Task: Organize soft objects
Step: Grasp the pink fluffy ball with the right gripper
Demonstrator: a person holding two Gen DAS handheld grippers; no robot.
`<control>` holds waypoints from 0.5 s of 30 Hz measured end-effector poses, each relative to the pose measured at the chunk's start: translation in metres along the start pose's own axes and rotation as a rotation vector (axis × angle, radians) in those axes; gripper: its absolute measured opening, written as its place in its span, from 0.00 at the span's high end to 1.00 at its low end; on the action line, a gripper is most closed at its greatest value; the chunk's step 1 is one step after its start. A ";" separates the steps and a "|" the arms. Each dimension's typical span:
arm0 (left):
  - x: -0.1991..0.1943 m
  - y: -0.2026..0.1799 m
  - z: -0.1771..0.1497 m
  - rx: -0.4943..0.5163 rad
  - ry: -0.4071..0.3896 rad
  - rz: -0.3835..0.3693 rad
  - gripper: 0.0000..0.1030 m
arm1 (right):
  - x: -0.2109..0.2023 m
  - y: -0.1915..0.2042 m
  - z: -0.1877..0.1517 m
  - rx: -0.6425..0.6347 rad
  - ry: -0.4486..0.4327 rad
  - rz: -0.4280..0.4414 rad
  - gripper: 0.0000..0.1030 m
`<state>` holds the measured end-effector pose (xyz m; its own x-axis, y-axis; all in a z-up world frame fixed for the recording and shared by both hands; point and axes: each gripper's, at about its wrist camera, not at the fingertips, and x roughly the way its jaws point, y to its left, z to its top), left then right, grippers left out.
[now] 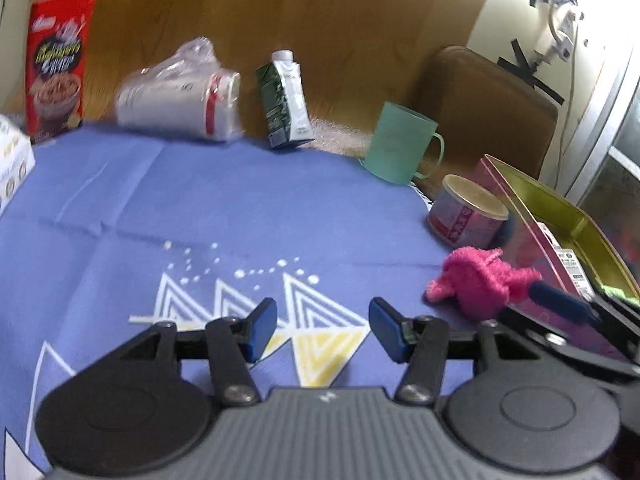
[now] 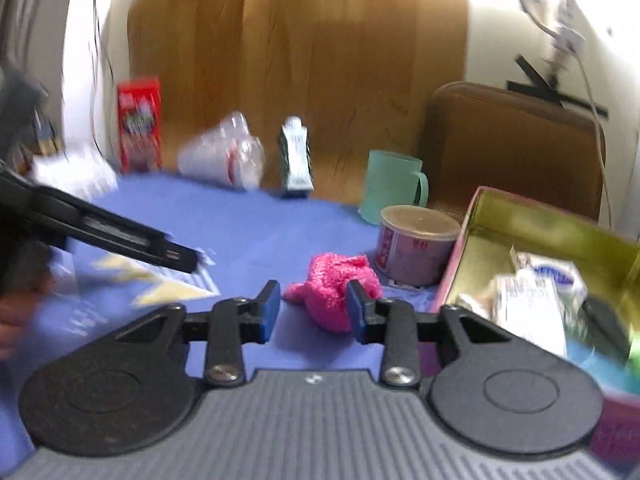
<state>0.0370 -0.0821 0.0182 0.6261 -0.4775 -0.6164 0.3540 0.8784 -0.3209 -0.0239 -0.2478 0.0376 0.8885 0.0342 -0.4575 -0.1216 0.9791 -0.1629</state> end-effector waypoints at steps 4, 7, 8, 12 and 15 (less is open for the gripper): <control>-0.006 0.010 0.001 -0.017 -0.014 -0.037 0.49 | 0.034 0.015 0.003 -0.172 0.049 -0.124 0.44; -0.010 0.019 0.001 -0.052 -0.009 -0.085 0.49 | 0.046 0.020 -0.004 -0.284 0.043 -0.193 0.64; -0.012 0.023 0.002 -0.067 -0.005 -0.107 0.49 | 0.043 0.020 -0.006 -0.314 0.030 -0.213 0.66; -0.018 0.031 0.002 -0.102 -0.006 -0.178 0.47 | 0.014 0.020 0.008 -0.176 -0.009 -0.031 0.82; -0.022 0.035 0.003 -0.110 -0.018 -0.207 0.44 | -0.009 0.026 0.014 -0.087 -0.003 0.200 0.83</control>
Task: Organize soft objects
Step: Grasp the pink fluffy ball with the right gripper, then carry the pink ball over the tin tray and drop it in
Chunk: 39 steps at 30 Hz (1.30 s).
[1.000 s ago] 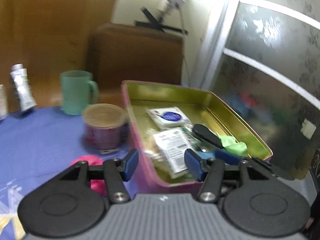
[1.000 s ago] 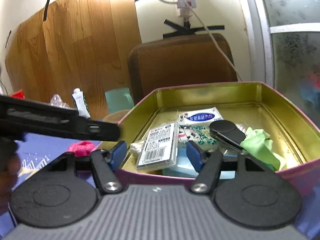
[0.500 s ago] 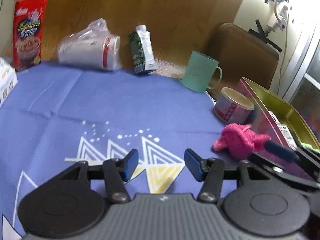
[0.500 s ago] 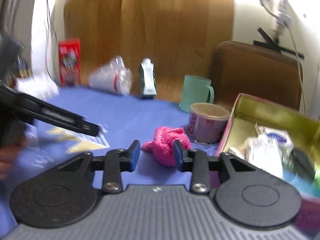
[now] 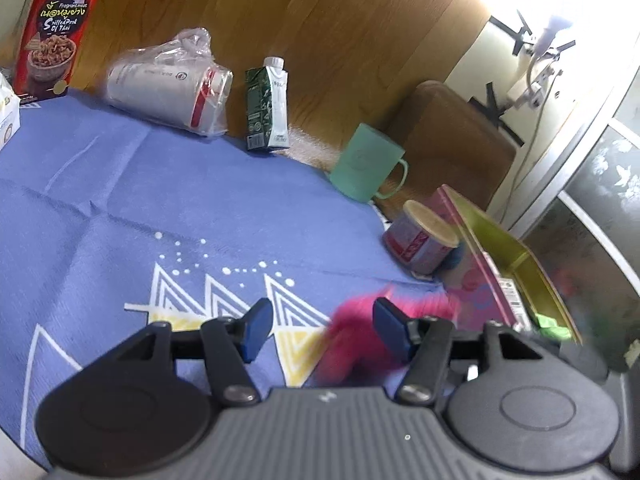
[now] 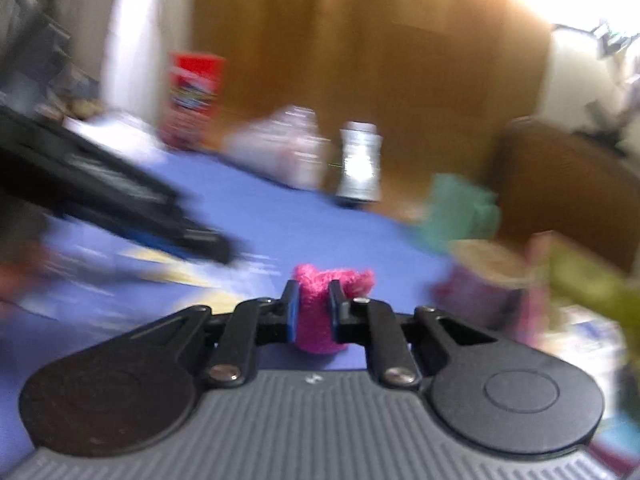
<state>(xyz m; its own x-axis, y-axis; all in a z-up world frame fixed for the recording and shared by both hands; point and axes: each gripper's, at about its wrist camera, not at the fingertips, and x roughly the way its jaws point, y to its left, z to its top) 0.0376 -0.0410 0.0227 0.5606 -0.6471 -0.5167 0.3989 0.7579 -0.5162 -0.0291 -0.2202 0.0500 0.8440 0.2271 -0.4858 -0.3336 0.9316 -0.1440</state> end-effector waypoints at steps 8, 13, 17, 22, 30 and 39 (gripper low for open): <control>-0.001 0.008 -0.002 -0.036 0.023 -0.016 0.42 | -0.039 0.012 -0.013 -0.072 -0.003 0.229 0.48; -0.004 0.000 -0.007 -0.002 0.039 -0.045 0.37 | -0.048 -0.004 -0.019 -0.038 -0.012 0.191 0.30; 0.005 -0.009 -0.015 0.016 0.077 -0.036 0.40 | -0.024 -0.007 -0.018 -0.012 0.053 0.132 0.29; 0.008 -0.028 -0.017 0.053 0.091 -0.055 0.53 | 0.012 -0.005 -0.021 0.042 0.133 0.185 0.58; 0.049 -0.147 0.020 0.278 0.094 -0.193 0.53 | -0.050 -0.065 -0.014 0.100 0.000 0.002 0.58; 0.178 -0.274 0.018 0.402 0.180 -0.185 0.44 | -0.080 -0.210 -0.026 0.281 0.145 -0.231 0.57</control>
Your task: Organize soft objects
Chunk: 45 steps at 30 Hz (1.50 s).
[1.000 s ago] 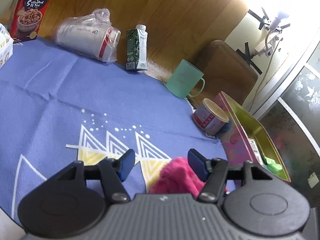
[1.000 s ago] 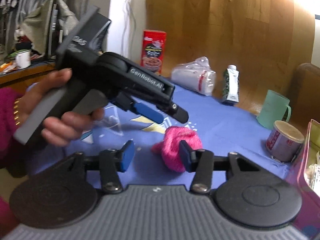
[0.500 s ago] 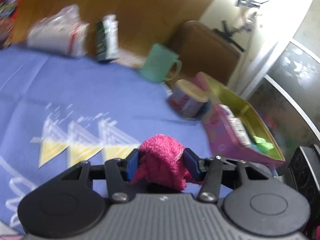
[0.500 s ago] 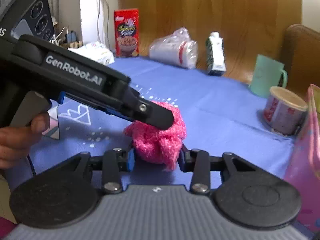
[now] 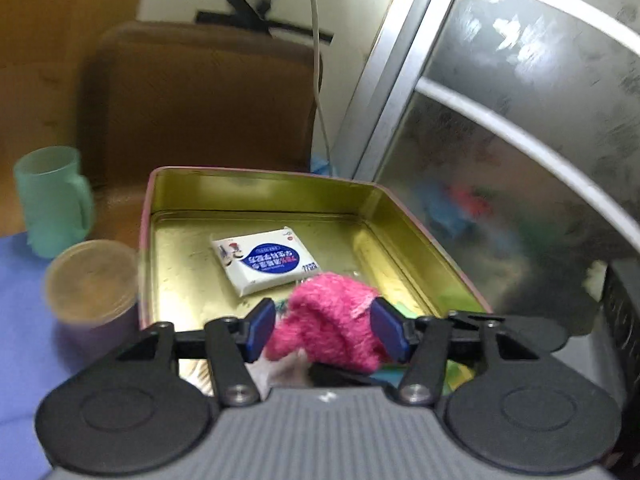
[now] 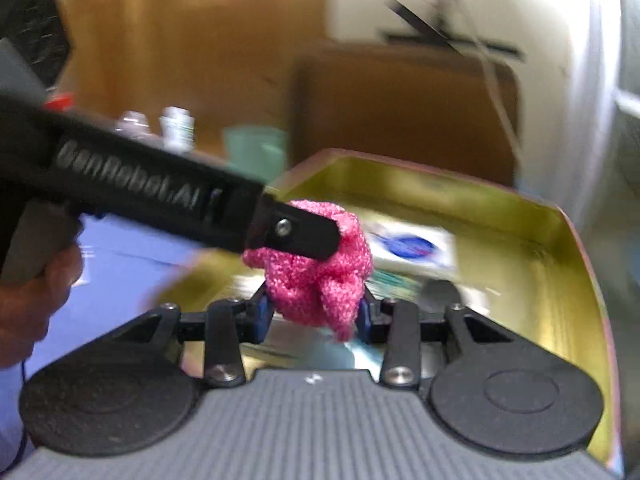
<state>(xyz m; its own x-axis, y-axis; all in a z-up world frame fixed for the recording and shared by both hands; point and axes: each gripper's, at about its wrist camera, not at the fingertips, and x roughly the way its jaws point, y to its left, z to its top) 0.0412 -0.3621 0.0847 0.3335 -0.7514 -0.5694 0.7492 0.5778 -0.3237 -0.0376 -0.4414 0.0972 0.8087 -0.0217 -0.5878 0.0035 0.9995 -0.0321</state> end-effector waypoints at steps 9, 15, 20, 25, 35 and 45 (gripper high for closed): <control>0.030 -0.006 0.002 0.007 -0.012 0.208 0.32 | 0.005 -0.079 0.001 0.198 0.007 -0.147 0.40; 0.019 -0.016 -0.001 0.060 -0.022 0.294 0.32 | -0.022 -0.083 -0.022 0.264 -0.078 -0.118 0.40; 0.000 -0.023 -0.011 0.090 -0.020 0.345 0.31 | -0.034 -0.076 -0.027 0.295 -0.107 -0.095 0.40; -0.023 -0.020 -0.023 0.079 -0.017 0.360 0.31 | -0.040 -0.058 -0.029 0.309 -0.125 -0.064 0.40; -0.072 -0.010 -0.054 0.069 -0.043 0.384 0.28 | -0.065 -0.004 -0.037 0.299 -0.187 -0.029 0.40; -0.120 0.008 -0.090 0.055 -0.065 0.415 0.26 | -0.084 0.038 -0.051 0.354 -0.236 -0.036 0.35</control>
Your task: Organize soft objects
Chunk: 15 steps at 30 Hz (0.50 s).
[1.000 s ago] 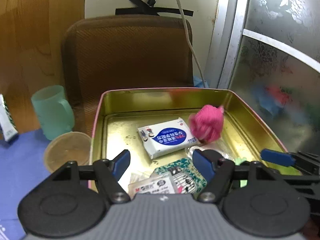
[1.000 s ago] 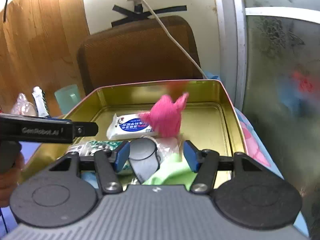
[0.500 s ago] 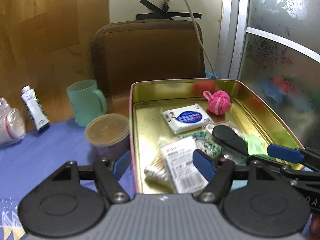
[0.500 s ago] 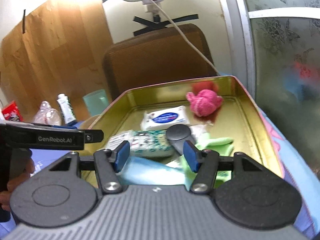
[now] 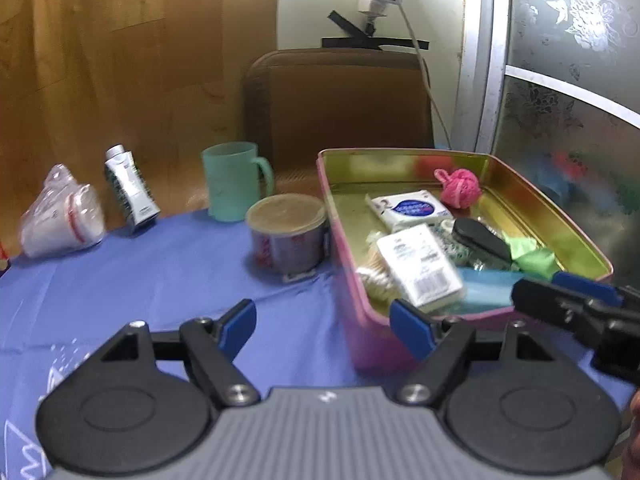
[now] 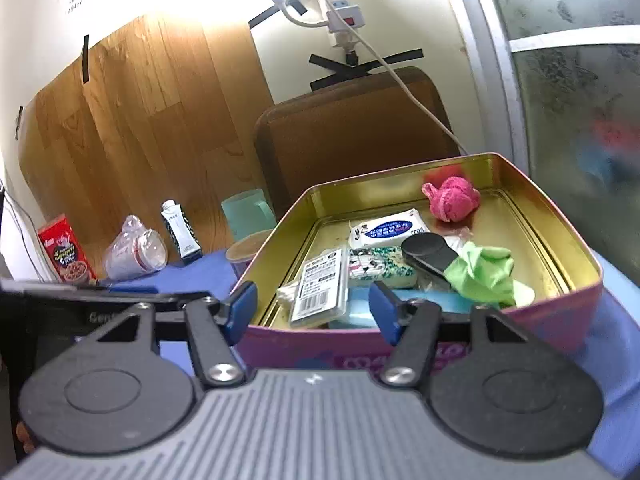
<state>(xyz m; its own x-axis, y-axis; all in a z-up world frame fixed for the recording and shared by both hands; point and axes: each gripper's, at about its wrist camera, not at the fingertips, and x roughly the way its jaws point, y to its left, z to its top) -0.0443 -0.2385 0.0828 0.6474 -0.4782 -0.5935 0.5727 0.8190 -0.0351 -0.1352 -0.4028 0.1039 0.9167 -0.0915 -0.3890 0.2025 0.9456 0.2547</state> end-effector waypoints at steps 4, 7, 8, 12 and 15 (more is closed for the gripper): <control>-0.014 0.010 -0.014 0.004 -0.010 0.018 0.14 | -0.012 0.012 -0.006 0.026 -0.020 -0.037 0.27; -0.023 0.016 -0.024 0.007 -0.024 0.034 0.04 | -0.020 0.019 -0.012 0.043 -0.033 -0.049 0.23; -0.026 0.017 -0.027 0.010 -0.025 0.036 0.03 | -0.022 0.021 -0.015 0.052 -0.031 -0.049 0.23; -0.035 0.023 -0.039 0.013 -0.019 0.038 0.00 | -0.025 0.026 -0.025 0.073 -0.020 -0.057 0.23; -0.038 0.027 -0.047 0.010 -0.001 0.053 0.00 | -0.028 0.032 -0.032 0.087 -0.007 -0.057 0.23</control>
<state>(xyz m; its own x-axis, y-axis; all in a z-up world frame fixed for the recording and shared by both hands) -0.0778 -0.1834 0.0665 0.6778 -0.4346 -0.5931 0.5423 0.8402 0.0041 -0.1656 -0.3603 0.0942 0.9051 -0.1467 -0.3992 0.2833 0.9079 0.3088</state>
